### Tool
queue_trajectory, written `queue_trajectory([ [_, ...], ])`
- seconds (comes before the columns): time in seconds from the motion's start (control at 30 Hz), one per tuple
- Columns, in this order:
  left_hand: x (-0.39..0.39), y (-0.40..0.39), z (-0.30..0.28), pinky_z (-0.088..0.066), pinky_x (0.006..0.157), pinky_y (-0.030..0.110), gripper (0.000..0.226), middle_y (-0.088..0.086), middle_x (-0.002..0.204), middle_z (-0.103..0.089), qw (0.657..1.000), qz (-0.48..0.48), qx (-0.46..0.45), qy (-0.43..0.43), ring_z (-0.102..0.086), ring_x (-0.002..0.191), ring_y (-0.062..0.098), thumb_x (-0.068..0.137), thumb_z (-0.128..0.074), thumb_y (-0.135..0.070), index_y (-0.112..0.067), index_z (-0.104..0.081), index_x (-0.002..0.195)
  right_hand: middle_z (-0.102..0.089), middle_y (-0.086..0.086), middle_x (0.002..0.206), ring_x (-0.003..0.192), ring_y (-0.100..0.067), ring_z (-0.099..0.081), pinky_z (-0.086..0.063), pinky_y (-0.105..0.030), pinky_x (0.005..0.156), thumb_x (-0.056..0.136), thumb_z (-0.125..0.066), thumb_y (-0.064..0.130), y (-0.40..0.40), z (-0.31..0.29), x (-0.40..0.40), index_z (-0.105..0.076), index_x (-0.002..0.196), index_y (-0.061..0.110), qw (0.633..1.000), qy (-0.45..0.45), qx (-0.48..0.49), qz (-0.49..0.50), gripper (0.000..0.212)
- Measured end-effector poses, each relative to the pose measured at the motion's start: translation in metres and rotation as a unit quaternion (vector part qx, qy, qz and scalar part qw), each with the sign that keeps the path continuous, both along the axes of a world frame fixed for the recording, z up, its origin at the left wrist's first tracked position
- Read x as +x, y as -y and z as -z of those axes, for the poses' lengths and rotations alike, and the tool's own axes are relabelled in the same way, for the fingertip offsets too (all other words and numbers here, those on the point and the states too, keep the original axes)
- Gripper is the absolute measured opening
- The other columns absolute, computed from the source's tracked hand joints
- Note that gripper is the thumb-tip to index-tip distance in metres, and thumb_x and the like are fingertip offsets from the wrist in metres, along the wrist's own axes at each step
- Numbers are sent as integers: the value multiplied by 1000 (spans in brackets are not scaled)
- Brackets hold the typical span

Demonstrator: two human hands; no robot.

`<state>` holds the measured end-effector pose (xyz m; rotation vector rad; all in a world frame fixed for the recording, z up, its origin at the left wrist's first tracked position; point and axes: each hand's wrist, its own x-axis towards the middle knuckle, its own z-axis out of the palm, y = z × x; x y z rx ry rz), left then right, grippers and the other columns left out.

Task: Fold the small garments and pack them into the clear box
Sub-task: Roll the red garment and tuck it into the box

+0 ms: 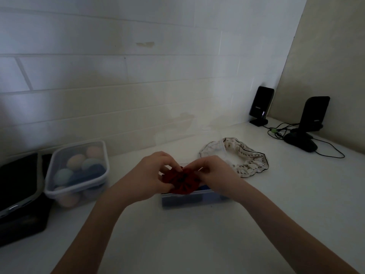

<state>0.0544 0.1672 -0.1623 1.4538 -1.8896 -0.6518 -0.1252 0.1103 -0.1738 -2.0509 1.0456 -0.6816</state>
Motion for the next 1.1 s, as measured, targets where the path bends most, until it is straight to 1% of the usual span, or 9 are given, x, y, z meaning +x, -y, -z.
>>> queue_trajectory([
  [0.17, -7, 1, -2, -45, 69, 9, 35, 4, 102, -59, 985, -14, -29, 168, -61, 92, 19, 69, -70, -3, -14, -68, 102, -75, -9, 90, 70, -3, -63, -51, -13, 69, 81, -51, -7, 0, -7, 4, -74, 103, 12, 993, -109, -37, -33, 37],
  [0.23, -11, 2, -5, -47, 80, 20, 35, 5, 108, -62, 972, -18, -24, 231, -58, 100, 20, 74, -67, -9, -17, -66, 108, -72, -3, 81, 57, 7, -56, -42, -2, 56, 80, -57, -2, 0, -7, 3, -74, 102, 17, 987, -145, -51, -47, 34],
  [0.3, -14, 4, -8, -42, 91, 30, 36, 0, 115, -61, 948, -30, -2, 318, -51, 109, 20, 79, -63, -18, -25, -62, 114, -72, -3, 84, 57, 4, -55, -39, -2, 53, 80, -60, 4, 1, -7, 3, -74, 104, 20, 983, -172, -48, -53, 32],
  [0.43, -15, 9, -10, -33, 92, 34, 36, 0, 115, -61, 914, -34, 35, 404, -45, 112, 22, 82, -59, -28, -30, -58, 118, -61, 2, 69, 53, -5, -46, -35, -4, 48, 83, -61, 13, 7, -8, 8, -72, 109, 19, 961, -252, -84, -79, 29],
  [0.5, -16, 11, -11, -34, 90, 33, 36, 6, 112, -56, 904, -38, 65, 421, -45, 109, 25, 83, -59, -30, -30, -58, 118, -63, 3, 69, 56, -7, -48, -36, -9, 51, 84, -61, 16, 10, -10, 10, -71, 111, 19, 954, -276, -80, -91, 30],
  [0.6, -18, 13, -11, -39, 86, 31, 35, 10, 115, -46, 901, -40, 112, 417, -47, 106, 30, 85, -57, -35, -30, -57, 120, -70, -5, 84, 65, -12, -53, -38, -18, 55, 85, -61, 22, 14, -15, 11, -69, 114, 22, 947, -296, -43, -118, 30],
  [0.73, -20, 17, -11, -37, 81, 30, 37, 10, 118, -43, 897, -37, 136, 419, -47, 106, 28, 86, -56, -33, -28, -55, 122, -55, 12, 63, 55, -5, -46, -37, -19, 57, 85, -61, 36, 21, -25, 13, -64, 118, 29, 916, -370, -28, -153, 34],
  [0.9, -22, 19, -12, -36, 83, 30, 37, 11, 120, -41, 894, -30, 161, 416, -45, 110, 29, 87, -54, -31, -26, -54, 123, -66, -3, 114, 96, -20, -60, -49, -30, 86, 80, -68, 34, 21, -20, 26, -62, 121, 20, 903, -403, -31, -149, 44],
  [1.1, -21, 24, -10, -41, 86, 33, 38, 11, 120, -42, 891, -16, 170, 421, -47, 112, 28, 85, -54, -30, -26, -49, 123, -67, -9, 114, 101, -26, -62, -49, -34, 88, 86, -61, 36, 20, -20, 36, -59, 125, 14, 863, -480, -61, -148, 45],
])
